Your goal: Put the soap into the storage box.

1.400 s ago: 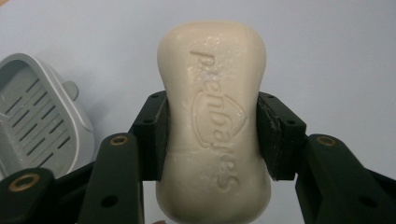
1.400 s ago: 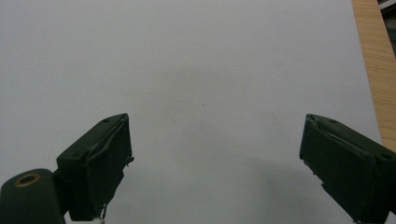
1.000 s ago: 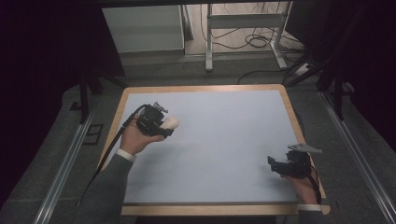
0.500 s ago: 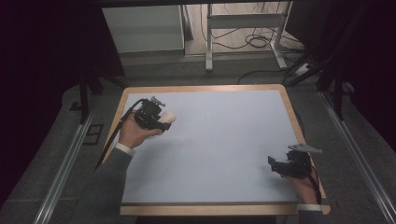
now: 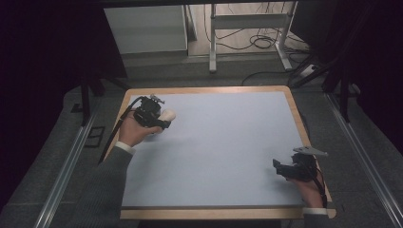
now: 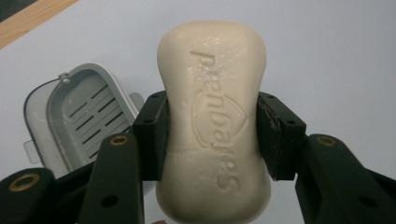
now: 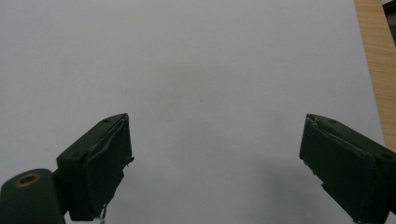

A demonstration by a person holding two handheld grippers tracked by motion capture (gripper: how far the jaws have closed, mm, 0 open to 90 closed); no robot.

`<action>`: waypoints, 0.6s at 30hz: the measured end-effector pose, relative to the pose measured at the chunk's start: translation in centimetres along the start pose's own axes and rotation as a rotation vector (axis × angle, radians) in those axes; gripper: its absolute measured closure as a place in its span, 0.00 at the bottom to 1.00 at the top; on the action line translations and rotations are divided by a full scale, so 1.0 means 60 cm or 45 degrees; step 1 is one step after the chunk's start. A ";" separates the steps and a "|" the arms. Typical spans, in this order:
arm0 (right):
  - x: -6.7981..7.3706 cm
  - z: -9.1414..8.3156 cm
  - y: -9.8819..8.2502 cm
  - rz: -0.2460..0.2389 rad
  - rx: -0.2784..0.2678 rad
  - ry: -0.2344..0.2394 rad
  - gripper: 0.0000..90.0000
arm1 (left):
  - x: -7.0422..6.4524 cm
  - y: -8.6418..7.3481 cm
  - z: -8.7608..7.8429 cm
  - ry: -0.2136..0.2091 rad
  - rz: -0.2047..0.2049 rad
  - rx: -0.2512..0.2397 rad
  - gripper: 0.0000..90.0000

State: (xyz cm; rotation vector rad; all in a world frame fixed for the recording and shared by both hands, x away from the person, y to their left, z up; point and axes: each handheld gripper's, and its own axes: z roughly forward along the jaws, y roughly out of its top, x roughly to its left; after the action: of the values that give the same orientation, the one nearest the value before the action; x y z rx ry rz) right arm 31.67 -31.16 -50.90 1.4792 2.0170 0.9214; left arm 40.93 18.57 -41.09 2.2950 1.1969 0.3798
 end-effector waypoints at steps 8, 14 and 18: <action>-0.001 0.000 0.000 0.003 0.000 -0.008 0.10 | 0.018 0.004 -0.002 0.018 -0.029 0.002 0.55; -0.001 0.001 -0.001 0.004 0.002 -0.006 0.10 | 0.026 0.008 -0.003 0.029 -0.033 0.012 0.55; -0.001 0.001 -0.001 0.004 0.003 -0.005 0.10 | 0.030 0.011 -0.002 0.039 -0.036 0.015 0.55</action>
State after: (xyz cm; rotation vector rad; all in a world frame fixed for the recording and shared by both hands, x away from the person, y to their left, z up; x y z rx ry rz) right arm 31.70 -31.20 -50.96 1.4842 2.0142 0.9176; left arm 42.36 19.77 -40.57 2.2873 1.2485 0.3997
